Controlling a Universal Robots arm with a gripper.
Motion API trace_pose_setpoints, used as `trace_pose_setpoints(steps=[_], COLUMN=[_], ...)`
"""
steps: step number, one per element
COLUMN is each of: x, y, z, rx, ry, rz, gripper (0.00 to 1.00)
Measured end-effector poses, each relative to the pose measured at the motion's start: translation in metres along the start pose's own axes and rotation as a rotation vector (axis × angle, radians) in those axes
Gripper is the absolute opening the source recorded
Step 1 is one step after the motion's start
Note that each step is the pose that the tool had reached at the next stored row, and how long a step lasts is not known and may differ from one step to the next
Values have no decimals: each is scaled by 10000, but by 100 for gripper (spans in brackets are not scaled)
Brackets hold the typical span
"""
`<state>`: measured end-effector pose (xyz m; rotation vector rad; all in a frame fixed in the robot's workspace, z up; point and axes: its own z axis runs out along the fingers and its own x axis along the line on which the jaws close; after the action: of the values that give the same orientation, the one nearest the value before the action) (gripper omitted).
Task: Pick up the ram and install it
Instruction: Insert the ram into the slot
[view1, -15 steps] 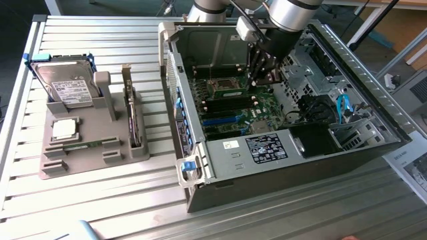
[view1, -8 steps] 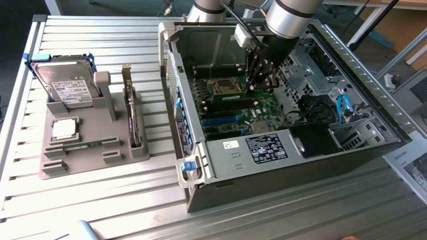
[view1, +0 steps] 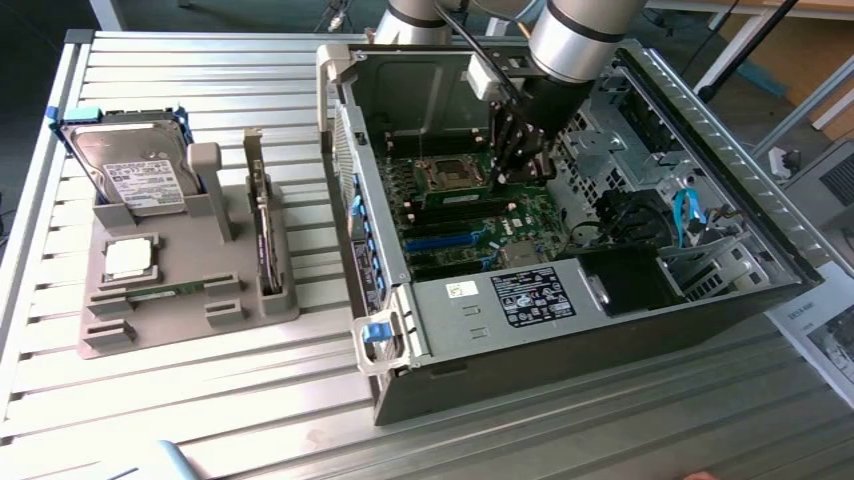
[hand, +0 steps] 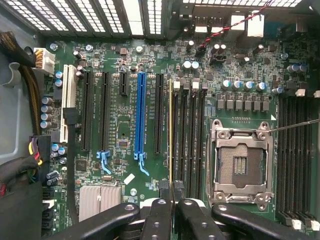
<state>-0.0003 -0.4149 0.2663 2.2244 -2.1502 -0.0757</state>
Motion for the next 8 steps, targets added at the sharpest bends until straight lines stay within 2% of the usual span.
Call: trace_pose_setpoints(steps=[8], x=[-46], y=[-2], z=[9], rx=[1], ry=[-3], rz=[0], gripper=[12])
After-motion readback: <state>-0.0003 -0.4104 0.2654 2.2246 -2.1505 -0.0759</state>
